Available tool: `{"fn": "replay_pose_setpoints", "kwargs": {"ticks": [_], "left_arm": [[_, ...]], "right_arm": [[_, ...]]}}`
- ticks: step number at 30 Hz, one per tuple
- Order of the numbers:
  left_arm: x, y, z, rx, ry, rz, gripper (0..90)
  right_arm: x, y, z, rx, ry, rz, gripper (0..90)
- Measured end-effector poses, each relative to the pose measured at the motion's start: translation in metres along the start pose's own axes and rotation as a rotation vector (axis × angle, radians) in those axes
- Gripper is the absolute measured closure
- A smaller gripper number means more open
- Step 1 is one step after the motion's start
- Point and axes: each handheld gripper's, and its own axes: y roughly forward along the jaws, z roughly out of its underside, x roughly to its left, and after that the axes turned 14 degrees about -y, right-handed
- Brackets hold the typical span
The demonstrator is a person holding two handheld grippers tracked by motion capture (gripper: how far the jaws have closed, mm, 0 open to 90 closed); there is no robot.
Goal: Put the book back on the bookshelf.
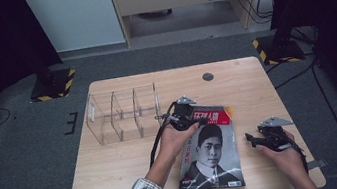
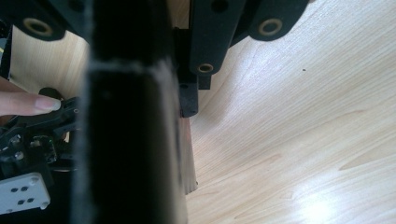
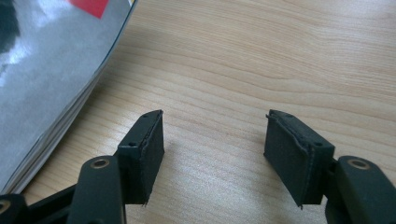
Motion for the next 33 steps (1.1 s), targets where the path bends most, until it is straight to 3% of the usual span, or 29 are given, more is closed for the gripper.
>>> {"fn": "replay_pose_setpoints", "kwargs": {"ticks": [6, 33], "left_arm": [[-0.001, -0.007, -0.004, -0.009, 0.014, -0.001, 86.4], [-0.013, -0.029, -0.021, -0.047, 0.050, -0.002, 86.4]], "right_arm": [[0.003, 0.002, -0.001, 0.012, -0.029, 0.015, 34.6], [0.005, 0.003, -0.002, 0.016, -0.023, 0.020, 30.7]]}}
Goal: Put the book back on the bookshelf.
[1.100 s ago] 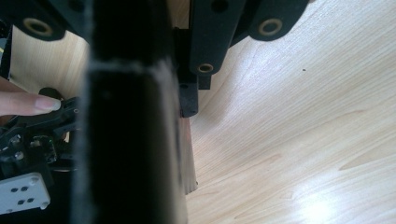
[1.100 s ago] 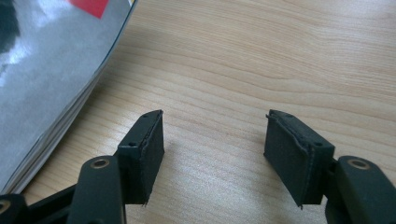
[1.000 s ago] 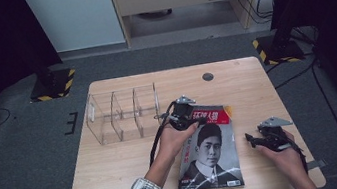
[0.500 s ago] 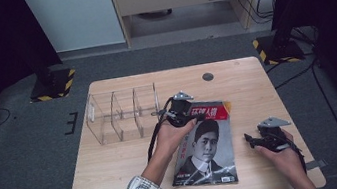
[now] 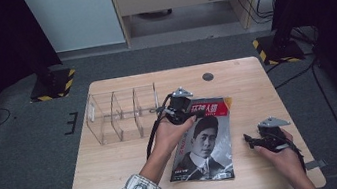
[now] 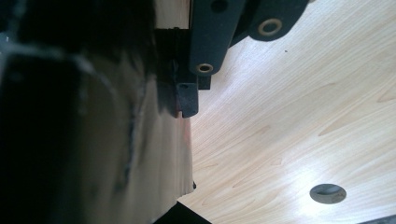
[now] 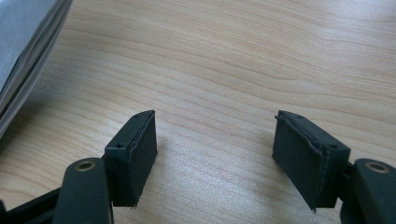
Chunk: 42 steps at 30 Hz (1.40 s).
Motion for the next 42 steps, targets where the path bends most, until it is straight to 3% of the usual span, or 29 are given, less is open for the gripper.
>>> {"fn": "replay_pose_setpoints", "kwargs": {"ticks": [42], "left_arm": [[-0.019, -0.060, -0.036, -0.122, 0.047, -0.015, 86.4]], "right_arm": [[0.000, 0.000, 0.000, 0.002, 0.004, -0.002, 30.7]]}}
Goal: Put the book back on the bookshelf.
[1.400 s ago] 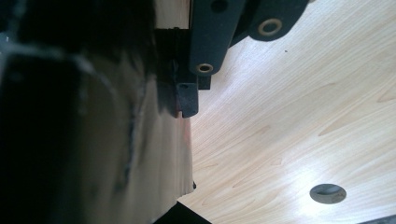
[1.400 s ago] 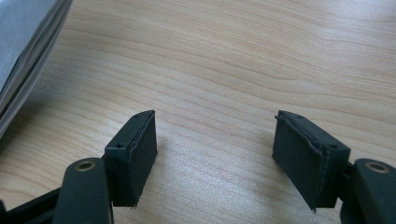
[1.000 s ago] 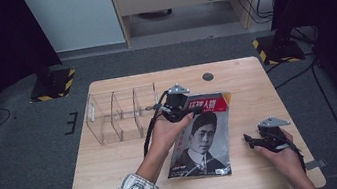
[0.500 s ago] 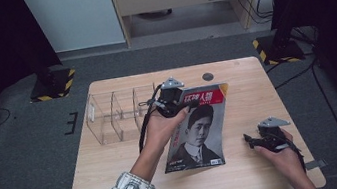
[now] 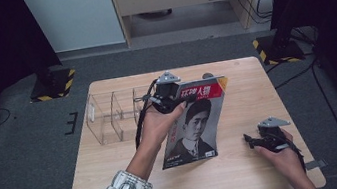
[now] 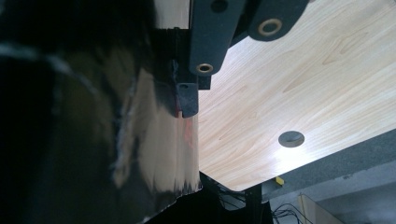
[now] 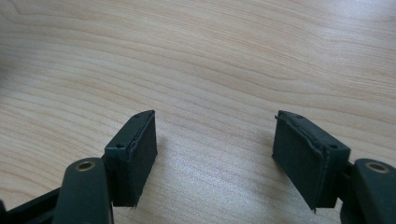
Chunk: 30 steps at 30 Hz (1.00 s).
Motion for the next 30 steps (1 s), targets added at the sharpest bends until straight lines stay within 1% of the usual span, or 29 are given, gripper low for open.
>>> {"fn": "replay_pose_setpoints", "kwargs": {"ticks": [2, 5, 11, 21, 28, 30], "left_arm": [[-0.001, -0.003, -0.002, -0.006, -0.002, 0.005, 86.5], [-0.001, -0.008, -0.006, -0.036, -0.019, 0.022, 86.5], [-0.003, -0.013, -0.011, -0.041, -0.002, 0.003, 86.4], [-0.003, -0.019, -0.012, -0.052, -0.004, 0.003, 86.5], [-0.005, -0.028, -0.014, -0.061, 0.000, 0.000, 86.5], [-0.006, -0.031, -0.014, -0.066, 0.001, -0.003, 86.4]], "right_arm": [[0.000, 0.000, 0.000, -0.002, -0.003, 0.001, 30.7], [0.000, 0.000, 0.000, -0.002, -0.003, 0.000, 30.7], [0.000, 0.000, 0.000, -0.003, -0.005, 0.000, 30.6], [0.000, 0.000, 0.000, -0.003, -0.004, 0.000, 30.7], [0.000, 0.000, 0.000, -0.002, -0.009, -0.002, 30.7], [0.000, 0.000, 0.000, -0.002, -0.001, -0.003, 30.7]]}}
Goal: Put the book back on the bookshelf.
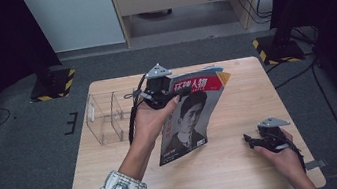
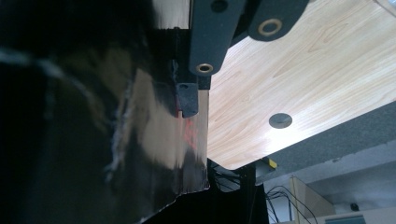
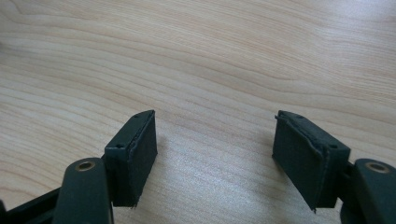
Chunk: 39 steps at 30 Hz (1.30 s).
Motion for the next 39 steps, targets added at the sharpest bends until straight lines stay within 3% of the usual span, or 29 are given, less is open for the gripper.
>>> {"fn": "replay_pose_setpoints", "kwargs": {"ticks": [22, 39], "left_arm": [[0.008, -0.035, 0.007, -0.032, -0.014, -0.027, 86.5], [0.026, -0.064, 0.023, -0.054, -0.049, -0.064, 86.4]], "right_arm": [[0.000, 0.000, 0.000, -0.002, -0.007, -0.003, 30.5], [0.000, 0.000, 0.000, 0.002, -0.010, -0.005, 29.1]]}}
